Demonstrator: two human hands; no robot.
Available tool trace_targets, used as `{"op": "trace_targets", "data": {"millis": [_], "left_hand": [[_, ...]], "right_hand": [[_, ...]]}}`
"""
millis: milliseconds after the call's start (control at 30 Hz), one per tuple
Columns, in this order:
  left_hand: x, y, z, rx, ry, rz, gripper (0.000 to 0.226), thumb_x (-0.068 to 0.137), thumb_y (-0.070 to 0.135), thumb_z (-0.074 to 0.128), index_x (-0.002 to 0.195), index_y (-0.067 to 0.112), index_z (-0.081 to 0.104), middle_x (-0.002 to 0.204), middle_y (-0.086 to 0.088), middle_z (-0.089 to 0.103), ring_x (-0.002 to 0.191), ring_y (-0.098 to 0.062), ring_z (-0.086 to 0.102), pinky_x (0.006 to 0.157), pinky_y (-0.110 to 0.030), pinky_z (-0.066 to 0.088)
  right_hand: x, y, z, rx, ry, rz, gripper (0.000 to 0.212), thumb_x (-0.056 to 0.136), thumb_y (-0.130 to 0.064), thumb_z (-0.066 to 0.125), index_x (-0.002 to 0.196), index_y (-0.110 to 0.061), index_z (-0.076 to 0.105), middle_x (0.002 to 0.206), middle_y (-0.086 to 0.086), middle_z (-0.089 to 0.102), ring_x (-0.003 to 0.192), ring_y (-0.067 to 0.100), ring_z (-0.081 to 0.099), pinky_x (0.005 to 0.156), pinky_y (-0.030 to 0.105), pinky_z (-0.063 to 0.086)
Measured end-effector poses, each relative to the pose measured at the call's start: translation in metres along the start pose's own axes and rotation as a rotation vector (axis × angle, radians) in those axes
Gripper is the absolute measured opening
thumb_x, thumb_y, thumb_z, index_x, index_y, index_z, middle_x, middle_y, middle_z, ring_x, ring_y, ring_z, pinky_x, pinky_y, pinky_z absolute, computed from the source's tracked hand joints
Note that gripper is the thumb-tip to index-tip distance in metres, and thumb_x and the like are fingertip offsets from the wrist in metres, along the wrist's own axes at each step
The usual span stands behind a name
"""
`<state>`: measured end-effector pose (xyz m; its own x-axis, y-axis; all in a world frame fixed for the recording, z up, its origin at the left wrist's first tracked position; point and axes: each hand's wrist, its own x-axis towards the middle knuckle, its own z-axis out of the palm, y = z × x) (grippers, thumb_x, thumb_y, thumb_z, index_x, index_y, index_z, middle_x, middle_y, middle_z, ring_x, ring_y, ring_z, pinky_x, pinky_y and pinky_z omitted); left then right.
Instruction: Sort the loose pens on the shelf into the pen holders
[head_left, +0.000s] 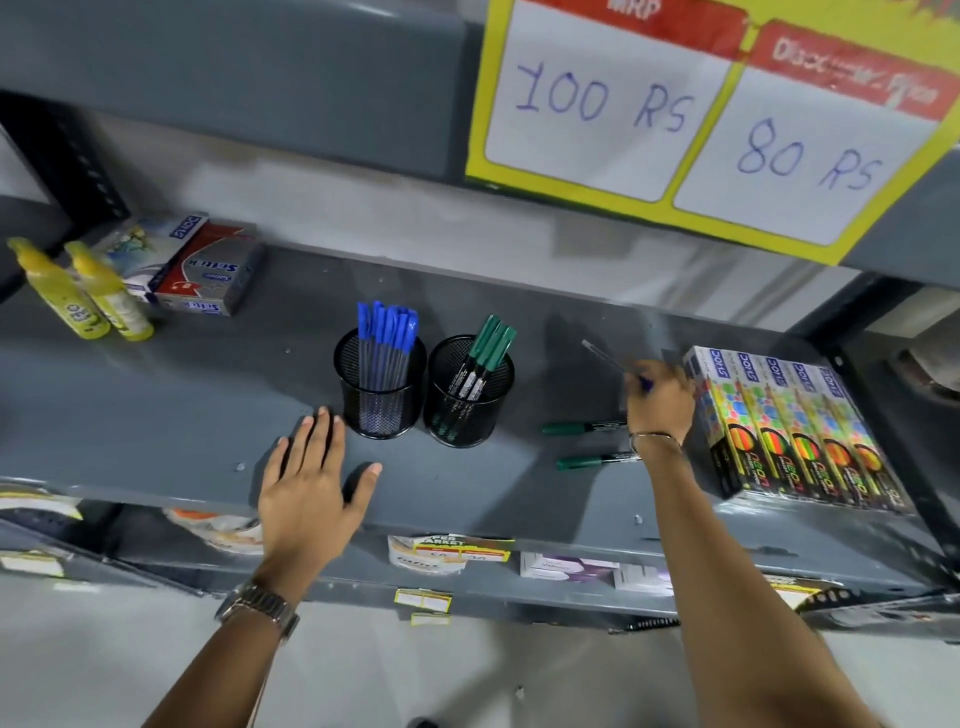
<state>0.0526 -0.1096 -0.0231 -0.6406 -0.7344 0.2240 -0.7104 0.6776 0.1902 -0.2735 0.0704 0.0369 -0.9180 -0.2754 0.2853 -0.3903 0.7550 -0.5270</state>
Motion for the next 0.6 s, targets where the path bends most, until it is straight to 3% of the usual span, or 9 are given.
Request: {"op": "trace_targets", "data": {"millis": [100, 167, 267, 367, 467, 600], "left_hand": [[0.000, -0.001, -0.002, -0.006, -0.019, -0.002, 0.073, 0.089, 0.054, 0.029, 0.134, -0.001, 0.047, 0.141, -0.019, 0.045, 0.131, -0.032, 0.042, 0.109, -0.046, 0.024], [-0.001, -0.001, -0.004, -0.009, -0.033, 0.003, 0.073, 0.090, 0.055, 0.028, 0.134, 0.000, 0.047, 0.141, -0.019, 0.045, 0.131, -0.032, 0.042, 0.109, -0.046, 0.025], [-0.001, -0.001, -0.006, -0.025, -0.050, 0.012, 0.072, 0.090, 0.054, 0.028, 0.135, 0.000, 0.046, 0.141, -0.018, 0.045, 0.131, -0.032, 0.041, 0.109, -0.046, 0.026], [-0.001, -0.002, -0.007, -0.047, -0.059, 0.021, 0.071, 0.091, 0.054, 0.030, 0.134, 0.000, 0.047, 0.141, -0.019, 0.046, 0.130, -0.033, 0.043, 0.108, -0.046, 0.028], [0.000, -0.004, -0.008, -0.070, -0.074, 0.021, 0.072, 0.090, 0.054, 0.031, 0.135, 0.001, 0.046, 0.142, -0.018, 0.045, 0.130, -0.032, 0.043, 0.109, -0.043, 0.023], [0.000, -0.005, -0.008, -0.098, -0.092, 0.027, 0.075, 0.092, 0.057, 0.023, 0.136, 0.000, 0.044, 0.143, -0.017, 0.044, 0.131, -0.031, 0.042, 0.110, -0.041, 0.018]], "right_hand": [[-0.010, -0.043, -0.011, 0.291, 0.223, -0.035, 0.016, 0.081, -0.009, 0.064, 0.097, -0.008, 0.065, 0.100, 0.020, 0.066, 0.092, 0.033, 0.062, 0.077, 0.034, 0.049], [-0.018, -0.078, -0.025, 0.523, 0.358, -0.078, 0.020, 0.079, -0.012, 0.069, 0.098, -0.010, 0.063, 0.087, 0.011, 0.068, 0.077, 0.014, 0.061, 0.069, 0.018, 0.046], [-0.032, -0.135, -0.045, 0.779, 0.425, -0.116, 0.029, 0.075, -0.019, 0.076, 0.094, -0.016, 0.055, 0.073, -0.006, 0.063, 0.065, -0.002, 0.058, 0.062, 0.023, 0.048], [-0.047, -0.186, -0.058, 0.899, 0.337, -0.229, 0.032, 0.074, -0.018, 0.077, 0.086, -0.023, 0.047, 0.073, -0.012, 0.061, 0.063, 0.003, 0.060, 0.053, 0.019, 0.048], [-0.057, -0.219, -0.052, 0.879, 0.141, -0.328, 0.038, 0.073, -0.014, 0.078, 0.080, -0.031, 0.045, 0.071, -0.011, 0.059, 0.060, -0.002, 0.058, 0.056, 0.019, 0.049], [-0.075, -0.236, -0.018, 0.687, -0.153, -0.394, 0.029, 0.072, -0.009, 0.077, 0.084, -0.015, 0.051, 0.071, -0.001, 0.059, 0.054, -0.001, 0.054, 0.051, 0.008, 0.043]]}}
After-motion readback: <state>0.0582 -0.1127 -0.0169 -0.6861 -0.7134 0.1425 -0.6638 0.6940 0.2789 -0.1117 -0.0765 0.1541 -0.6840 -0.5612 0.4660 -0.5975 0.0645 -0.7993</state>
